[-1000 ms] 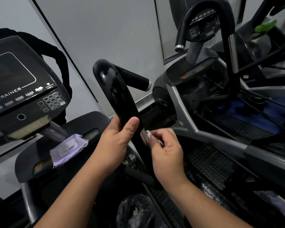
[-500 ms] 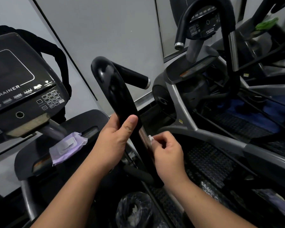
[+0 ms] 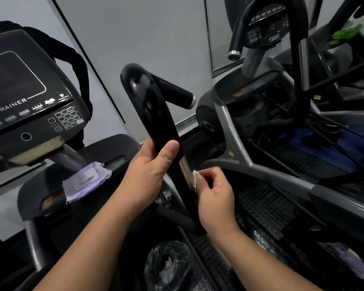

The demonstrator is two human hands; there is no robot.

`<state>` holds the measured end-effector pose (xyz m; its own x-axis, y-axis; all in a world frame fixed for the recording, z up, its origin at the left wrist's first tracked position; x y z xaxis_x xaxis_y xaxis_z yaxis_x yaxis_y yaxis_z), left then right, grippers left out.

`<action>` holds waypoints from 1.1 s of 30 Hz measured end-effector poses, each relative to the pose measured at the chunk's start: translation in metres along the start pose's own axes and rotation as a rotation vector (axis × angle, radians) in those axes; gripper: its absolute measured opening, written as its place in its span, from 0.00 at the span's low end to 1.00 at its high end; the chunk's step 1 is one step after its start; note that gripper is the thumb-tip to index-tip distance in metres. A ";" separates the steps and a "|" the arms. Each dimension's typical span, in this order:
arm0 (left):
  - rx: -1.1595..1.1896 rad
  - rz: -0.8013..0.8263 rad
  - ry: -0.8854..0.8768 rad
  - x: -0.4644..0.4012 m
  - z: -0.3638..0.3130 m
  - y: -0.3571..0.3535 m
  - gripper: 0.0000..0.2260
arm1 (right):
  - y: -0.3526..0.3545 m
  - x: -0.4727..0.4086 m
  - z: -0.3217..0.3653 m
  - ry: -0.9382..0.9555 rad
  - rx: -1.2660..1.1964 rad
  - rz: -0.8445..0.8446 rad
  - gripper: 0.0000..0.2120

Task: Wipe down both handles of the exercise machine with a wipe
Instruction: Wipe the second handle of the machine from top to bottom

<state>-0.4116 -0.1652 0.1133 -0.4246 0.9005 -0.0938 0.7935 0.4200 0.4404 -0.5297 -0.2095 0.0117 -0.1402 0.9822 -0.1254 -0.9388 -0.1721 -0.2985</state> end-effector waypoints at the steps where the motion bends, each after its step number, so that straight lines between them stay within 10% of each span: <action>1: 0.003 -0.005 -0.003 0.000 0.000 0.000 0.24 | -0.001 -0.002 0.002 -0.003 0.002 -0.010 0.08; 33: 0.033 -0.012 -0.058 -0.003 0.006 -0.002 0.16 | -0.009 -0.025 0.023 -0.012 0.072 0.116 0.06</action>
<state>-0.4093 -0.1678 0.1071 -0.4086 0.9001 -0.1510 0.8030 0.4332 0.4093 -0.5253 -0.2310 0.0391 -0.2523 0.9569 -0.1437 -0.9361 -0.2790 -0.2143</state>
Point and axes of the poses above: each hand's wrist, its own x-axis away from the middle knuckle, its own y-axis out of the back of the hand, z = x × y, the point moved 2 cm from there along -x, towards the middle knuckle, and after that the axes turned 8 degrees about -x, right-handed, at the moved point
